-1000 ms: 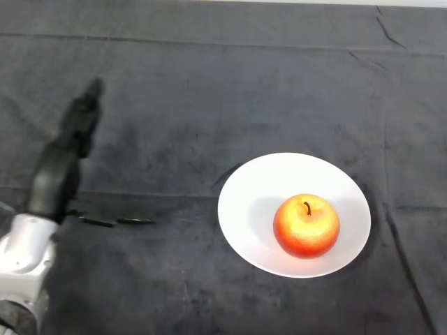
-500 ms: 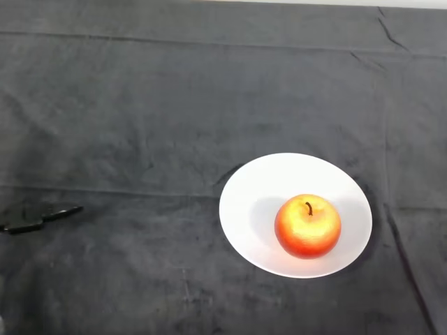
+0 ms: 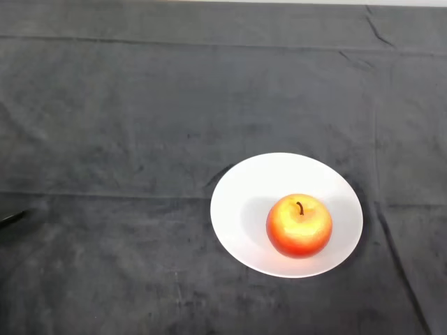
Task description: Move the apple to the plate
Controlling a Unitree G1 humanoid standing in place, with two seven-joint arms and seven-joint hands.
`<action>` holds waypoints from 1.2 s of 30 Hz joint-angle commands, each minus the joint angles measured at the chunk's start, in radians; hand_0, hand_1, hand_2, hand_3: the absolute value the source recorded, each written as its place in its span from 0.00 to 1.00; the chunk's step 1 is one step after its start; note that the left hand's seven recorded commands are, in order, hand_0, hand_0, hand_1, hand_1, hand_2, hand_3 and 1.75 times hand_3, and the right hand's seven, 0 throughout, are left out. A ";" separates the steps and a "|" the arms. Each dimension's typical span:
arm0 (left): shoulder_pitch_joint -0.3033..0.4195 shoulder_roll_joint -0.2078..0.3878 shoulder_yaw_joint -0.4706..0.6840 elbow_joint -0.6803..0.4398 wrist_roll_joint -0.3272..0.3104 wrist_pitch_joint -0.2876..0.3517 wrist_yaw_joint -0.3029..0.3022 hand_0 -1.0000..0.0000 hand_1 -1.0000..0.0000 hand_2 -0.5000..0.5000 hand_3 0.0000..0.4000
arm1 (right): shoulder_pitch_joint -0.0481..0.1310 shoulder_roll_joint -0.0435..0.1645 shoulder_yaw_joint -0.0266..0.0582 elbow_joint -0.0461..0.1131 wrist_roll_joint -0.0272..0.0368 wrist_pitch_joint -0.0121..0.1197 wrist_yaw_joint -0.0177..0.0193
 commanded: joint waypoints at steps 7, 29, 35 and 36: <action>0.019 0.067 0.129 0.076 -0.074 0.090 0.118 1.00 1.00 0.50 0.00 | 0.002 -0.020 -0.0090 0.005 0.0081 -0.005 0.0029; -0.008 0.040 0.279 0.036 -0.127 0.193 0.198 1.00 1.00 0.50 0.00 | 0.002 -0.021 -0.0094 0.006 0.0081 -0.005 0.0035; -0.008 0.038 0.294 0.025 -0.118 0.202 0.196 1.00 1.00 0.50 0.00 | 0.002 -0.021 -0.0094 0.006 0.0080 -0.005 0.0035; -0.007 0.037 0.297 0.023 -0.116 0.203 0.196 1.00 1.00 0.50 0.00 | 0.002 -0.021 -0.0094 0.006 0.0080 -0.005 0.0035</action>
